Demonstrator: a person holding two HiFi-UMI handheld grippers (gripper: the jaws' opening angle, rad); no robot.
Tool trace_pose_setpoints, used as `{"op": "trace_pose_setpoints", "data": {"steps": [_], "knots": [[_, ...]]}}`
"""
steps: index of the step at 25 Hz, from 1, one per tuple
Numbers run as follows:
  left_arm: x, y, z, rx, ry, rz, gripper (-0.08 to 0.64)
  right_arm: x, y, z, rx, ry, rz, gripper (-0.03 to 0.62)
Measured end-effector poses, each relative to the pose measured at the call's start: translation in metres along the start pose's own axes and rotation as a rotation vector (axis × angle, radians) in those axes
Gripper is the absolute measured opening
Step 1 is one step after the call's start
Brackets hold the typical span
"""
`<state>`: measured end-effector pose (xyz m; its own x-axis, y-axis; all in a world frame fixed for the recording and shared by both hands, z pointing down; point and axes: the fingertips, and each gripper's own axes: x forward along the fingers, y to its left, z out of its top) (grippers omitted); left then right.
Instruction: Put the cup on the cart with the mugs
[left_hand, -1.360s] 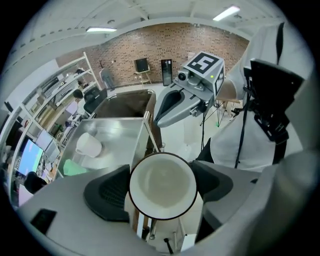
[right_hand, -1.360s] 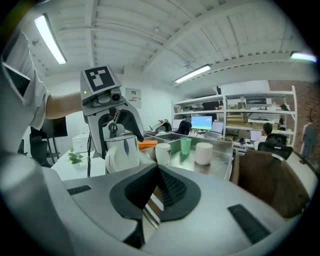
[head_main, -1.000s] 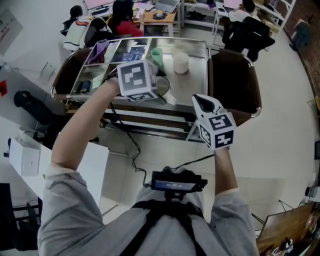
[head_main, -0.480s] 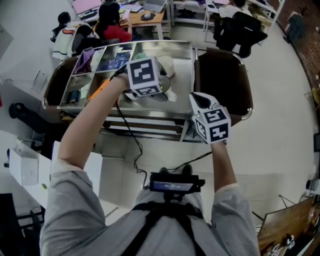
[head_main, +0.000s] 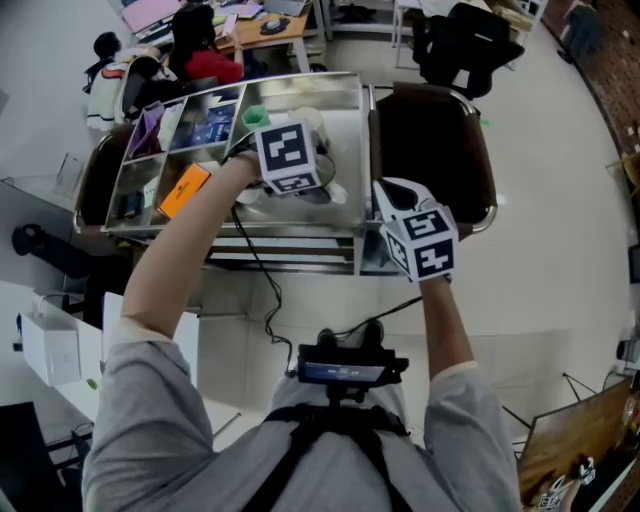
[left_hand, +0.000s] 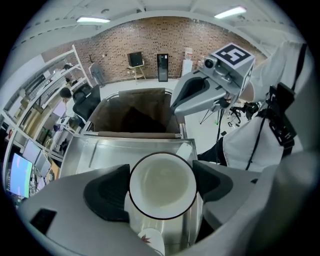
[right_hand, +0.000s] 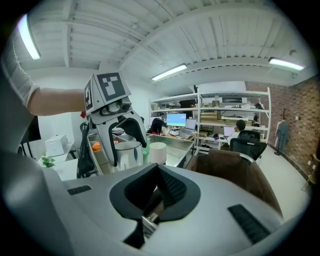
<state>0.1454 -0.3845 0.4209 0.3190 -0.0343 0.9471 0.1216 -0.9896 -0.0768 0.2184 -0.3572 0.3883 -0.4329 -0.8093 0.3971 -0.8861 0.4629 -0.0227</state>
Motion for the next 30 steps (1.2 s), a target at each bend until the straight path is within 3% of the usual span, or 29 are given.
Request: {"op": "trace_pose_setpoints", "data": {"steps": [13, 30], "knots": [[0.050, -0.004, -0.007, -0.010, 0.017, -0.042, 0.402, 0.015, -0.003, -0.015, 0.017, 0.028, 0.025, 0.006], [0.074, -0.008, -0.003, -0.025, 0.003, -0.053, 0.402, 0.015, -0.007, -0.024, 0.044, 0.039, 0.041, 0.006]]}}
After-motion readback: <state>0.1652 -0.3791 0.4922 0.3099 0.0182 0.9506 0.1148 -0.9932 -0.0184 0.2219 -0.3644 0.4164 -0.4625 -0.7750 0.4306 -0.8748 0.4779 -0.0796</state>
